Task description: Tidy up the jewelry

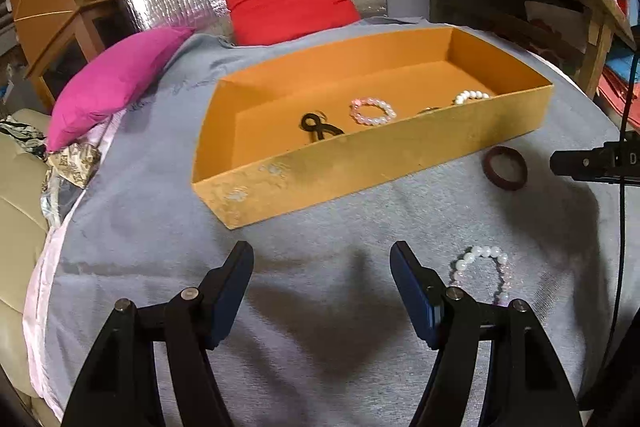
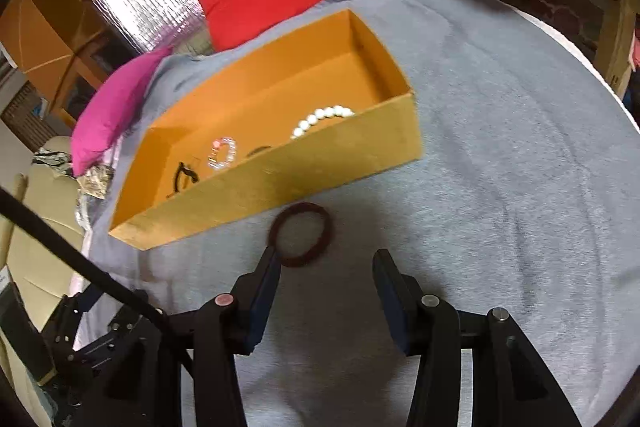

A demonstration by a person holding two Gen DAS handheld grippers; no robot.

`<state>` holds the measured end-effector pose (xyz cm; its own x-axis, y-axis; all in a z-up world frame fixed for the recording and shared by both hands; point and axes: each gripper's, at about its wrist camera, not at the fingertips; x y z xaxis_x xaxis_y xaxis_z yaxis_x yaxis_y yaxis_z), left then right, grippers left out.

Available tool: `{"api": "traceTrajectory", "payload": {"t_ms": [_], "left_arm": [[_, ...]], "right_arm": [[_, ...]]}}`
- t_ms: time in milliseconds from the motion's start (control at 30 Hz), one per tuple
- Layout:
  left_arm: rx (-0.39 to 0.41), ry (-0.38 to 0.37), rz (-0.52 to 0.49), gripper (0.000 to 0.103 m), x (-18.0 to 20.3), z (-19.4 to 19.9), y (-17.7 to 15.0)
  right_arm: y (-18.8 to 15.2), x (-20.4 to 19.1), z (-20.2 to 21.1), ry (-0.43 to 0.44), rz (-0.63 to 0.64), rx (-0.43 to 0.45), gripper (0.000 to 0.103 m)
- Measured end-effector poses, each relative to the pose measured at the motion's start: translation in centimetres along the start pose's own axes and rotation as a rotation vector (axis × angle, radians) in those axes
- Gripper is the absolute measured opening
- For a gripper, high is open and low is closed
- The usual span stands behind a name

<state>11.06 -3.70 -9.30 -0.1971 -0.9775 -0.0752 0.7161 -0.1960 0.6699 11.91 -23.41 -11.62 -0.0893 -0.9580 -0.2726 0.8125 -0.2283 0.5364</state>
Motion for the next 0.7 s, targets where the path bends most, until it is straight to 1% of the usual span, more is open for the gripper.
{"api": "traceTrajectory", "payload": {"t_ms": [100,267,533,700], "left_arm": [[-0.015,-0.025,-0.004,0.072,0.4,-0.2,-0.2],[-0.048,-0.077,-0.005,0.071,1.3,-0.5,-0.4],[-0.142,-0.225,0.0,0.072,2.7,-1.1,-1.5],[-0.181,-0.29,0.02,0.072,3.2,-1.3,-2.0]], "right_arm": [[-0.3,0.6,-0.2,-0.011,0.001,-0.022,0.051],[-0.6,1.1,0.0,-0.033,0.021,-0.025,0.051],[-0.4,1.8,0.6,-0.026,0.017,-0.012,0.051],[-0.6,1.5,0.9,-0.022,0.032,-0.008,0.051]]}}
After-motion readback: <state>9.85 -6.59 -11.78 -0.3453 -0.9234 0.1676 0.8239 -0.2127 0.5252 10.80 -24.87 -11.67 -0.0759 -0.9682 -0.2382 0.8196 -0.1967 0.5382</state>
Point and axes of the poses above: each gripper's, at about its wrist camera, not at the fingertips, and z roughly against the way its jaws point, x to its right, y to its top, and after that the axes turned 10 degrees about z, right-handed
